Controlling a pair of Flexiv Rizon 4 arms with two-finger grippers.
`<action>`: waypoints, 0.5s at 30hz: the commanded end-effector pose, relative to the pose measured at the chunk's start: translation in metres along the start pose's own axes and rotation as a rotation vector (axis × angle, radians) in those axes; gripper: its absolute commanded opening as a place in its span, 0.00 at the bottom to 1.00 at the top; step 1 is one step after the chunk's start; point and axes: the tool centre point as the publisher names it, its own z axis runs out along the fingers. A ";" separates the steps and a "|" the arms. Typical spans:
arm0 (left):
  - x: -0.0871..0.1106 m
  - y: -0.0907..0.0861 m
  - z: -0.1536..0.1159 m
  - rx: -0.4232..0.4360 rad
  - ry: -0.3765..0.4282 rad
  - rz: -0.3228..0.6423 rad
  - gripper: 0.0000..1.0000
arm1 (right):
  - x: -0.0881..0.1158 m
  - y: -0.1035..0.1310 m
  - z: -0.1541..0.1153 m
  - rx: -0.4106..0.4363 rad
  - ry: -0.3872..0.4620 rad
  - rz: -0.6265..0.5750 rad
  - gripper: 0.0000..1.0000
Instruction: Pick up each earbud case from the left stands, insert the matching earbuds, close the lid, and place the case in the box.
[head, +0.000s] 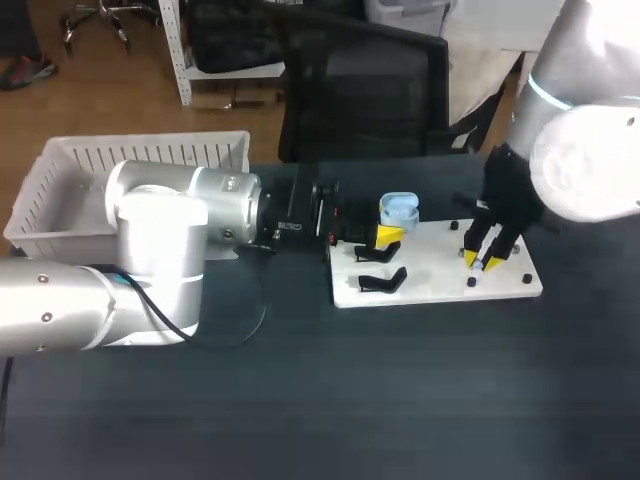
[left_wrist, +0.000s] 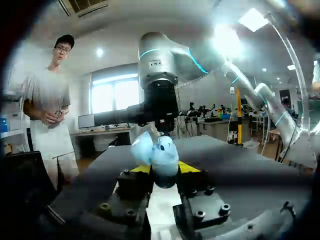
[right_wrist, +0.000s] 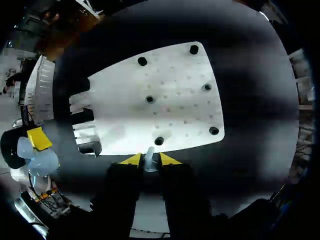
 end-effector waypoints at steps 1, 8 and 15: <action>0.001 -0.002 0.000 -0.007 -0.002 0.004 0.00 | 0.011 -0.001 -0.024 0.001 -0.013 0.006 0.00; 0.001 -0.002 0.000 -0.007 -0.002 0.004 0.00 | 0.015 0.003 -0.053 0.010 -0.014 0.025 0.00; 0.001 -0.002 0.000 -0.007 -0.002 0.004 0.00 | 0.019 0.019 -0.075 0.030 0.036 0.019 0.00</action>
